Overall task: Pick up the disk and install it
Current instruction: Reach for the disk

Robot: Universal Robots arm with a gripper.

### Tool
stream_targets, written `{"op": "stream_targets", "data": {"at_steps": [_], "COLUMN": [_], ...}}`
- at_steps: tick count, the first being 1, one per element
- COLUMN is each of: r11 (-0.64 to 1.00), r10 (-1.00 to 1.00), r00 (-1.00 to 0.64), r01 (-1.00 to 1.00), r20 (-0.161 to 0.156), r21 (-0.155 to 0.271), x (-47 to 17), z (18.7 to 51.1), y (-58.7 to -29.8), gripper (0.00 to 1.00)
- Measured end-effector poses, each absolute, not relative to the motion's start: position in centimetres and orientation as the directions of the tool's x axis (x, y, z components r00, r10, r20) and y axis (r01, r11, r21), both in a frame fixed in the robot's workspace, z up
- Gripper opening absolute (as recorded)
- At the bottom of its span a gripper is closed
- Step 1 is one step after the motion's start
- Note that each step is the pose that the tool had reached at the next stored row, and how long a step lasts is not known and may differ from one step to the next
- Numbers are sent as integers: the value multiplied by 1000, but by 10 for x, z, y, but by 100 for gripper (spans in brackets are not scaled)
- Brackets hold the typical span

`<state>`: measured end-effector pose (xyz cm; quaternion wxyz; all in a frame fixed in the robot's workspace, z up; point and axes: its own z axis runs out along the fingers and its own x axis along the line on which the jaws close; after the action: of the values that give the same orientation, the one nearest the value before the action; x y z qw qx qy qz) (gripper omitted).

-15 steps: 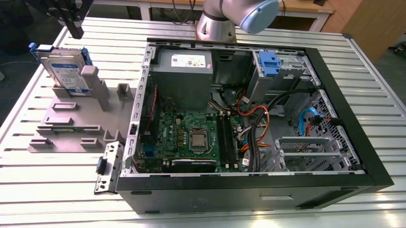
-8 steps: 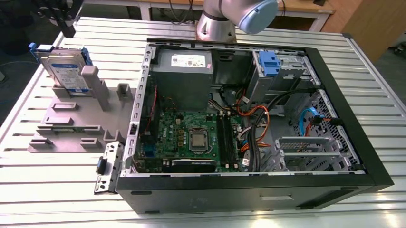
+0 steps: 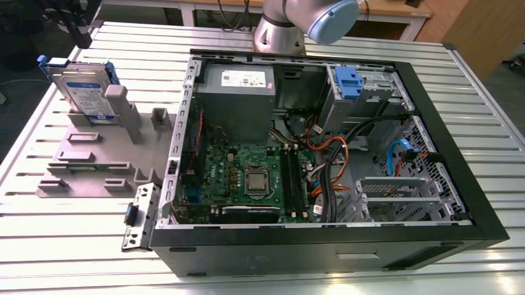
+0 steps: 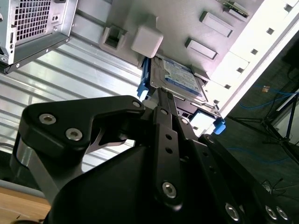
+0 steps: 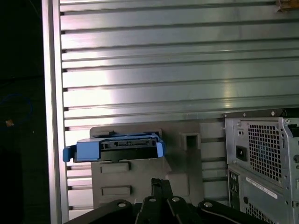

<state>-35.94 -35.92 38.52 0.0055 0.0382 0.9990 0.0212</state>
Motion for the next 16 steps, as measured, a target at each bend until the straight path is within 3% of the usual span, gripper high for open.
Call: {"op": "stream_targets", "data": {"at_steps": [16], "r11": [996], "r10": [77], "r00": [-997], "r01": [76], "r20": [-9], "r21": [43], "x": [-369], "z": [385], "y": [-359], "gripper": [11]}}
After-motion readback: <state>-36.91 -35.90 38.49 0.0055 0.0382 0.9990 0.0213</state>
